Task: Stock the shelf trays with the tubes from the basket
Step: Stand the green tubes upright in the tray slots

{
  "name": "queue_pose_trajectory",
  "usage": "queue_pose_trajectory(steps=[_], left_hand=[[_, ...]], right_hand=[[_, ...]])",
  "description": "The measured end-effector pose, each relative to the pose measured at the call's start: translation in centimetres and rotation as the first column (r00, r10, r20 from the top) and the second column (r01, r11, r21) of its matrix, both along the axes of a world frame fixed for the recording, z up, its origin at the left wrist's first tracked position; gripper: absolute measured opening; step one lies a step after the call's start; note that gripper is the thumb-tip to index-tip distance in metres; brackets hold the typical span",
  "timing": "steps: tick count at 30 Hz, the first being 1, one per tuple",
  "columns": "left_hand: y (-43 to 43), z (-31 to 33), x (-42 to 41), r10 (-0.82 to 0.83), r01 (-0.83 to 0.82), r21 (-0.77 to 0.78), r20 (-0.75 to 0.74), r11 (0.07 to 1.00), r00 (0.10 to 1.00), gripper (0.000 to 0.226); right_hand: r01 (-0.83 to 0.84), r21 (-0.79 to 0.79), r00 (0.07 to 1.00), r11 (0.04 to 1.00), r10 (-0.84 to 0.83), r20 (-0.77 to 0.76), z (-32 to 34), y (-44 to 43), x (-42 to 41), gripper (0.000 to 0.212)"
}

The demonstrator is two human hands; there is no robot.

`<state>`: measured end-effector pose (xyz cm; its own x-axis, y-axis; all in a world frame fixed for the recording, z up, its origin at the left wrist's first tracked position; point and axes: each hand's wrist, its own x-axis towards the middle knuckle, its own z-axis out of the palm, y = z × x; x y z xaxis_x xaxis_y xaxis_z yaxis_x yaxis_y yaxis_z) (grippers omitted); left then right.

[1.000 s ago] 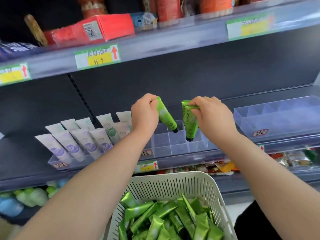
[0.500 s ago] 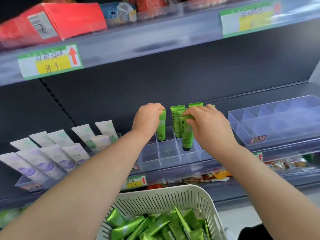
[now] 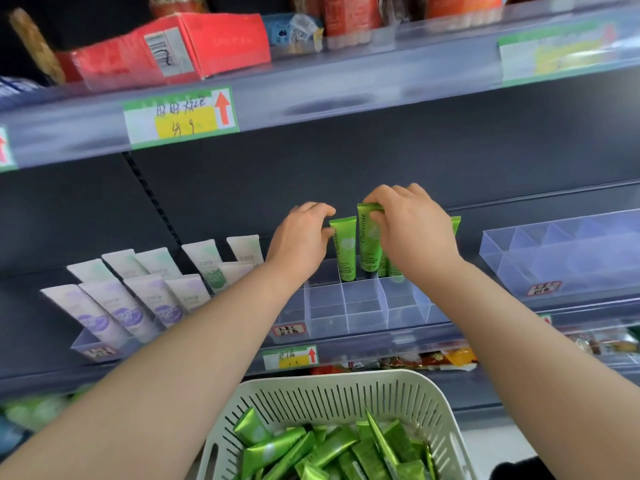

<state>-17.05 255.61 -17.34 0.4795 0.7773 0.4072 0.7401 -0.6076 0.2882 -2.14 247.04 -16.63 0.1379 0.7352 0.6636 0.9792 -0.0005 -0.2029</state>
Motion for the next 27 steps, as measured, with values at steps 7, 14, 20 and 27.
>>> queue_pose_trajectory(steps=[7, 14, 20, 27], left_hand=[[-0.7, -0.1, -1.6, -0.017, 0.017, -0.004, -0.017, 1.000, 1.000, 0.030], [-0.8, 0.1, -1.7, -0.075, 0.093, 0.064, -0.237, 0.994, 0.969, 0.031], [-0.8, 0.5, -0.5, -0.080, 0.092, 0.072, -0.148, 0.993, 0.986, 0.025], [0.0, 2.3, 4.8, -0.069, 0.069, 0.014, 0.004, 0.997, 0.998, 0.030]], right_hand=[[0.080, -0.203, 0.993, 0.976, -0.061, 0.096, -1.4, 2.7, -1.1, 0.028], [0.117, -0.301, 0.976, 0.947, -0.054, 0.211, -2.7, 3.7, -1.2, 0.030], [0.066, -0.223, 0.981, 0.972, -0.022, 0.194, -3.2, 3.2, -0.6, 0.032], [0.130, 0.019, 0.974, 0.991, -0.132, 0.183, -3.7, -0.2, 3.4, 0.035]])
